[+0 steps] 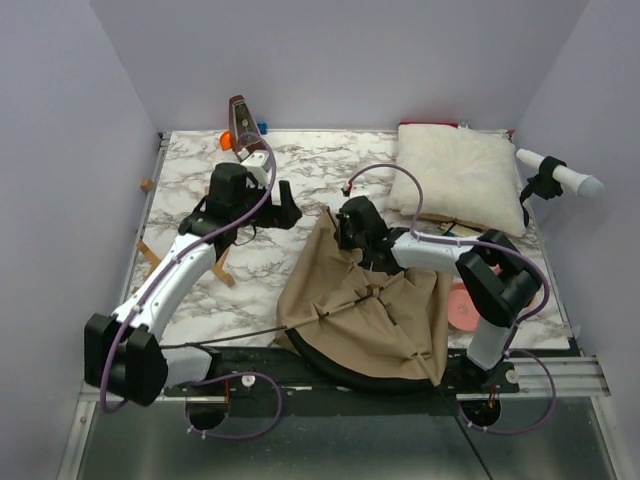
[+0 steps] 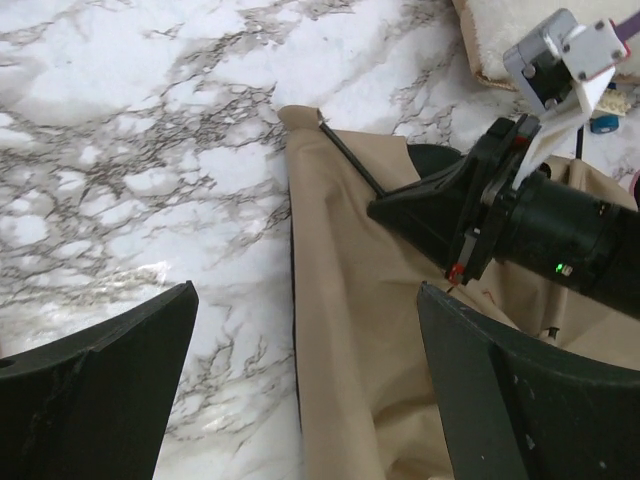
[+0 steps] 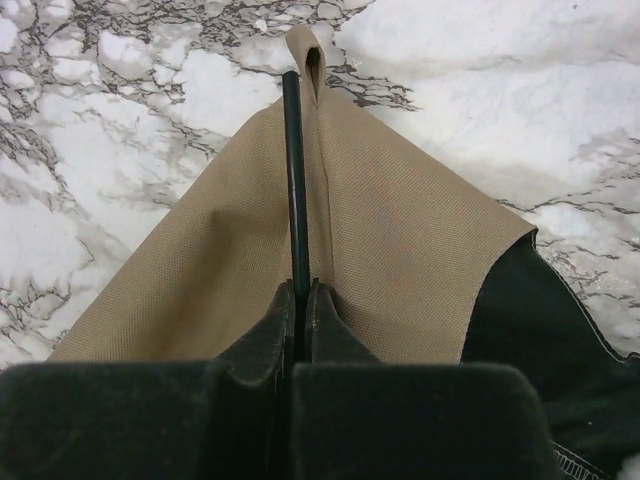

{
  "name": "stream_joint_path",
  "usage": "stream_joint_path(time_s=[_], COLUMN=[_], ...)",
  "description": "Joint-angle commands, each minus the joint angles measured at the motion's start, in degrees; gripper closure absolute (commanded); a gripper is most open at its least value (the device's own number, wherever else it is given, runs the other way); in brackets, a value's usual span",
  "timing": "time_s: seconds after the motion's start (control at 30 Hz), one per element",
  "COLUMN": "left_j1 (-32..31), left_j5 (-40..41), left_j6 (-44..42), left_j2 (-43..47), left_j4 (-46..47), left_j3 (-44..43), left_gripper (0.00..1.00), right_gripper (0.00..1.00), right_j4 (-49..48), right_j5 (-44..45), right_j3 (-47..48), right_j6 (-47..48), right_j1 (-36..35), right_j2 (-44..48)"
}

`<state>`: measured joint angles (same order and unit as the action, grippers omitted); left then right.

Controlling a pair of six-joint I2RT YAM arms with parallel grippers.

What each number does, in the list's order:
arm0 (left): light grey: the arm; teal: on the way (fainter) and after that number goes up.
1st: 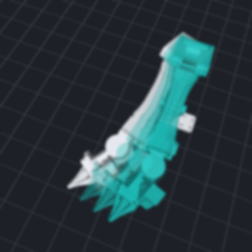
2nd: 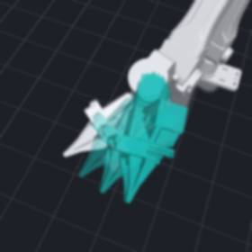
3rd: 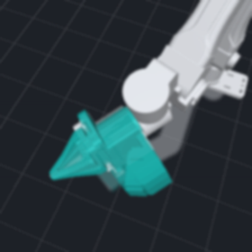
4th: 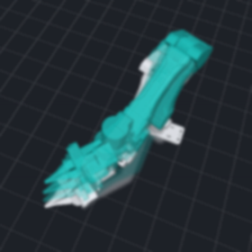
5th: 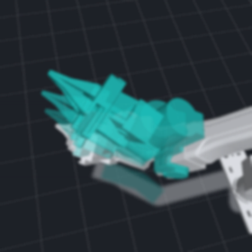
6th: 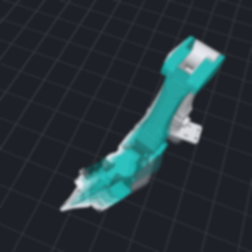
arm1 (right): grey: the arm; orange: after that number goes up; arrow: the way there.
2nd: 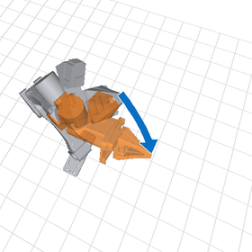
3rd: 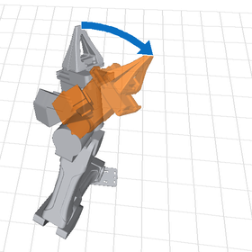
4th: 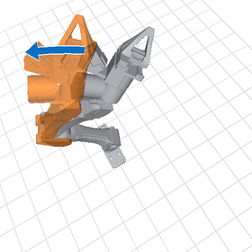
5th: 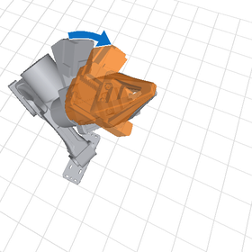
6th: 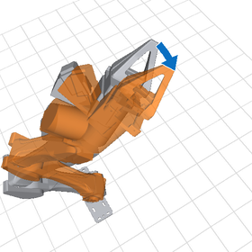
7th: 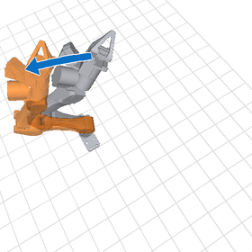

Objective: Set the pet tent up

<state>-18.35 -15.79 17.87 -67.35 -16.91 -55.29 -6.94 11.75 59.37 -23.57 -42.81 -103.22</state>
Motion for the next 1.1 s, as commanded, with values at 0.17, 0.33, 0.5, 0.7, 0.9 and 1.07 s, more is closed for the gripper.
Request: stream_joint_path(time_s=[0.17, 0.33, 0.5, 0.7, 0.9, 1.07], left_j1=[-4.2, -5.9, -6.9, -7.4, -8.1, -8.5], left_j5=[-8.4, -6.8, -5.9, -5.5, -3.8, -3.8], left_j6=[2.3, 0.5, 0.3, 1.7, 1.4, 1.5], left_j2=[-19.9, -24.4, -28.0, -32.9, -33.8, -34.6], left_j4=[-1.9, -3.2, -5.5, -7.9, -8.1, -8.2], left_j3=[-10.0, -10.8, -10.7, -12.5, -12.5, -12.7], left_gripper=[0.01, 0.01, 0.06, 0.26, 0.37, 0.94], right_gripper=[0.99, 0.99, 1.00, 1.00, 1.00, 1.00], right_j4=[-3.5, -4.0, -4.0, -4.0, -3.9, -2.6], right_j5=[1.3, 1.1, 1.0, 1.2, 1.2, 2.1], right_j3=[-4.7, -5.2, -5.3, -5.7, -5.6, -5.2], right_j6=[-4.8, -5.5, -6.3, -6.9, -7.2, -7.5], right_j1=[-0.7, -0.6, -0.6, -0.6, -0.6, -0.5], right_j2=[3.0, 3.6, 3.7, 3.7, 3.6, 3.0])
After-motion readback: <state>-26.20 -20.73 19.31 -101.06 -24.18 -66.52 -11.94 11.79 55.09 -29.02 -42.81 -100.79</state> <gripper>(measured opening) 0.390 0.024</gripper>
